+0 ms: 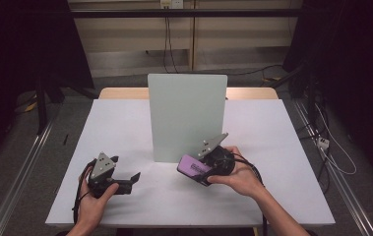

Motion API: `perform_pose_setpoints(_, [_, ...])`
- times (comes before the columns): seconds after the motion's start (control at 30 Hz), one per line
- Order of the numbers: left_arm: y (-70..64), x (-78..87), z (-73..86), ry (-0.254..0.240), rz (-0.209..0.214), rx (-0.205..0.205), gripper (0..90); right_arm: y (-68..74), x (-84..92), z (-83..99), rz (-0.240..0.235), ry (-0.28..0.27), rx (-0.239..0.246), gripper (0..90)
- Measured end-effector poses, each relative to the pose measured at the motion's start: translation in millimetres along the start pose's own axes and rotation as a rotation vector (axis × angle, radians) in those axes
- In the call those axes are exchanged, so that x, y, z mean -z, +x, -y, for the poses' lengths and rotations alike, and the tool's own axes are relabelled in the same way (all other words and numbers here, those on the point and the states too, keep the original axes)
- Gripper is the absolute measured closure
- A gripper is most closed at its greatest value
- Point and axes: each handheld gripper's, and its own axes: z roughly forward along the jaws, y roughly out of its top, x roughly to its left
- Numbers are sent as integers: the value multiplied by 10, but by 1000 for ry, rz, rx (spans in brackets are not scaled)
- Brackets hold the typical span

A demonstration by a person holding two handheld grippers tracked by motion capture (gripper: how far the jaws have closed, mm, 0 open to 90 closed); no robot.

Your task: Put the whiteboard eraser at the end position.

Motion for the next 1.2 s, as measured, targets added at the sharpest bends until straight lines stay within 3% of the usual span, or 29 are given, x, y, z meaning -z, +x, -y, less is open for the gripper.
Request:
perform_pose_setpoints(0.5, [31, 35, 8, -11, 1, 3, 46, 57, -116, 13, -39, 79, -4, 417])
perform_pose_setpoints(0.77, [32, 24, 5, -8, -1, -1, 46, 133, -225, 9, -74, 125, 36, 417])
perform_pose_setpoints(1.2, [31, 26, 5, -8, 0, -3, 45, 175, -364, -5, -49, 156, 29, 416])
